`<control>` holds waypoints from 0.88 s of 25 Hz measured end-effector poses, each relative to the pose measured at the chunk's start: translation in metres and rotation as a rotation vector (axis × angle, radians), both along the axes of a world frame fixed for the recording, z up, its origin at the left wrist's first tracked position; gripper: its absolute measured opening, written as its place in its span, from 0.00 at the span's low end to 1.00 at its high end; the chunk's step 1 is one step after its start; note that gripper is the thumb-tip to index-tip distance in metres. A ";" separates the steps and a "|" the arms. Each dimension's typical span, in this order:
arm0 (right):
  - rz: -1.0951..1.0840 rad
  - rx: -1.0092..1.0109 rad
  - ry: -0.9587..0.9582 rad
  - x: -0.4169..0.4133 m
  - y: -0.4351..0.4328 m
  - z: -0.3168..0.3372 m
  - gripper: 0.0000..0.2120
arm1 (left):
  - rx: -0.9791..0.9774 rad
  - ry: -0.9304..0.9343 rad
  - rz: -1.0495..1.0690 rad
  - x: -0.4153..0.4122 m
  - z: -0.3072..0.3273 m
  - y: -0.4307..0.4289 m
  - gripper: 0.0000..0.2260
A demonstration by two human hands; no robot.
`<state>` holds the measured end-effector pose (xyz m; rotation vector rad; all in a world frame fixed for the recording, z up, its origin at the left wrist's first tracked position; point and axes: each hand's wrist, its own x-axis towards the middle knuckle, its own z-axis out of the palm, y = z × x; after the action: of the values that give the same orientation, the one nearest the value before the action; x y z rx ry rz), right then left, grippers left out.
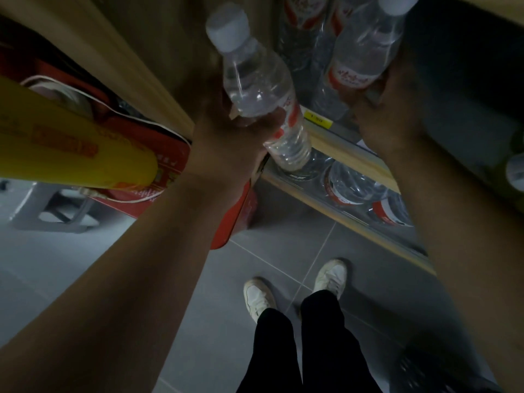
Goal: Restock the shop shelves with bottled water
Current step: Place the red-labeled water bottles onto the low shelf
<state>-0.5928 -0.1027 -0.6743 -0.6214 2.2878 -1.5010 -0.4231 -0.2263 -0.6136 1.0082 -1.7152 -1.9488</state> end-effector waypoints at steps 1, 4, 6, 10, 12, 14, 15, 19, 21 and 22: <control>0.002 0.005 0.007 0.000 -0.001 0.001 0.32 | -0.011 0.020 0.026 0.000 0.001 0.000 0.23; 0.013 -0.010 -0.020 0.000 -0.002 0.001 0.32 | -0.063 0.115 0.104 -0.007 0.000 0.000 0.30; 0.008 -0.057 -0.073 0.000 -0.002 -0.001 0.32 | -0.092 0.154 0.134 -0.014 -0.003 -0.001 0.34; 0.026 -0.142 -0.133 0.000 -0.001 -0.005 0.31 | -0.142 0.161 0.127 -0.028 -0.010 -0.007 0.37; 0.015 -0.159 -0.134 0.001 -0.003 -0.005 0.30 | -0.239 0.122 0.083 -0.032 -0.012 -0.009 0.39; 0.014 -0.185 -0.154 0.003 -0.006 -0.004 0.29 | -0.348 0.090 0.031 -0.035 -0.014 -0.009 0.35; 0.017 -0.196 -0.158 0.003 -0.008 -0.004 0.29 | -0.399 0.098 0.003 -0.037 -0.014 -0.009 0.33; 0.030 -0.175 -0.180 0.001 -0.009 -0.003 0.31 | -0.631 0.170 -0.104 -0.047 -0.019 -0.021 0.34; 0.035 -0.132 -0.130 0.001 -0.008 -0.004 0.34 | -0.633 0.178 -0.180 -0.053 -0.021 -0.029 0.36; 0.036 -0.123 -0.113 -0.001 -0.007 -0.004 0.34 | -0.602 0.159 -0.220 -0.056 -0.023 -0.032 0.36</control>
<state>-0.5933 -0.1096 -0.6786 -0.5914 2.1017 -1.6265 -0.4787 -0.2579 -0.6362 0.4511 -2.1874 -1.4164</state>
